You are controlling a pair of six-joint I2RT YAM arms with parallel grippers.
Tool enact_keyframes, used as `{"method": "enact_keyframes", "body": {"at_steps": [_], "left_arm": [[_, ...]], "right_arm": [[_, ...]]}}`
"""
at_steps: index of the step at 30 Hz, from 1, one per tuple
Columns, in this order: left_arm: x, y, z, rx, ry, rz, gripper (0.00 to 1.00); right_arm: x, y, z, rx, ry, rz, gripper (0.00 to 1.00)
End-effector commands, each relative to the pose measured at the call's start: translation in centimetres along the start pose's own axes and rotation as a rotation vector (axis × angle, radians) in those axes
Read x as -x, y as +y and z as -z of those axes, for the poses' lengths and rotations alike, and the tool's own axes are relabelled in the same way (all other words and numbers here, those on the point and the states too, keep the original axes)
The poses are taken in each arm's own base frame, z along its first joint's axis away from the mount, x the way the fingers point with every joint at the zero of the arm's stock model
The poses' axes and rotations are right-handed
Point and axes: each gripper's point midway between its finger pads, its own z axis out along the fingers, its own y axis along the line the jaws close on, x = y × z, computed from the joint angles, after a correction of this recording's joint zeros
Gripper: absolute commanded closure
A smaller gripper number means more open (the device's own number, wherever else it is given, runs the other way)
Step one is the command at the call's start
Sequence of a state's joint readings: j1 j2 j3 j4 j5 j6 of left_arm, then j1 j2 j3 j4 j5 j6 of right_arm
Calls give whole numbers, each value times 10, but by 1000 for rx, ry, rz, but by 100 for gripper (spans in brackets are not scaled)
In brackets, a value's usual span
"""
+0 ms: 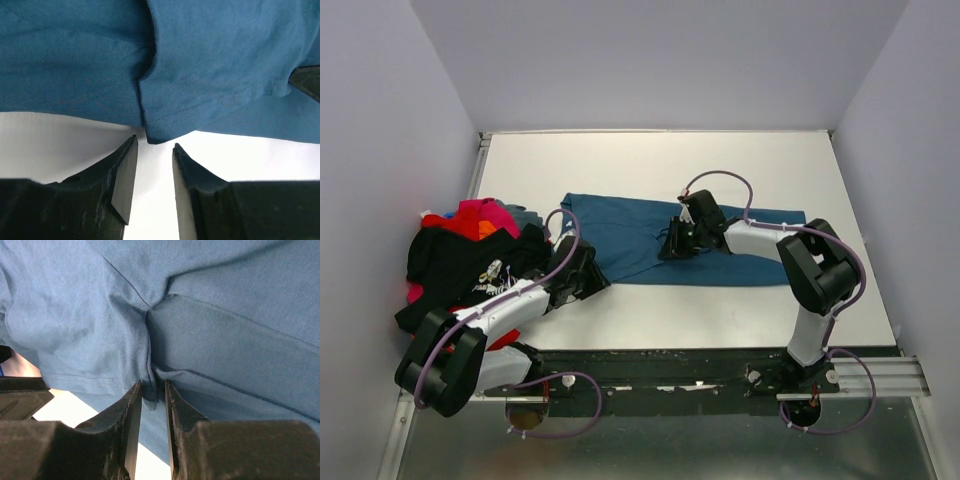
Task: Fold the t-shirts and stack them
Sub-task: Fold the other side of the tshirt into a rectangle
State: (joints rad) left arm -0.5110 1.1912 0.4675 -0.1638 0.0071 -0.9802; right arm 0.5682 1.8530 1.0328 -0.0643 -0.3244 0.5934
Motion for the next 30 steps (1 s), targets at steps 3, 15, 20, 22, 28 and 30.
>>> {"method": "enact_keyframes", "body": {"at_steps": [3,15,20,22,28,30], "left_arm": [[11,-11,-1,-22,-36,-10,71],[12,-15,8,-48,-45,-8,100],[14,-18,13,-62,-54,-2,100],[14,-19,16,-67,-56,-2,100],[16,-21,20,-74,-61,-4,100],[10,-23,21,-91,-35,0,100]], "right_arm": [[-9,7,5,37,28,-1,78],[2,8,17,-3,-10,34,97],[3,8,20,-3,-9,48,81],[2,11,19,8,-5,48,78],[0,14,18,30,10,38,99],[1,13,18,20,8,35,99]]}}
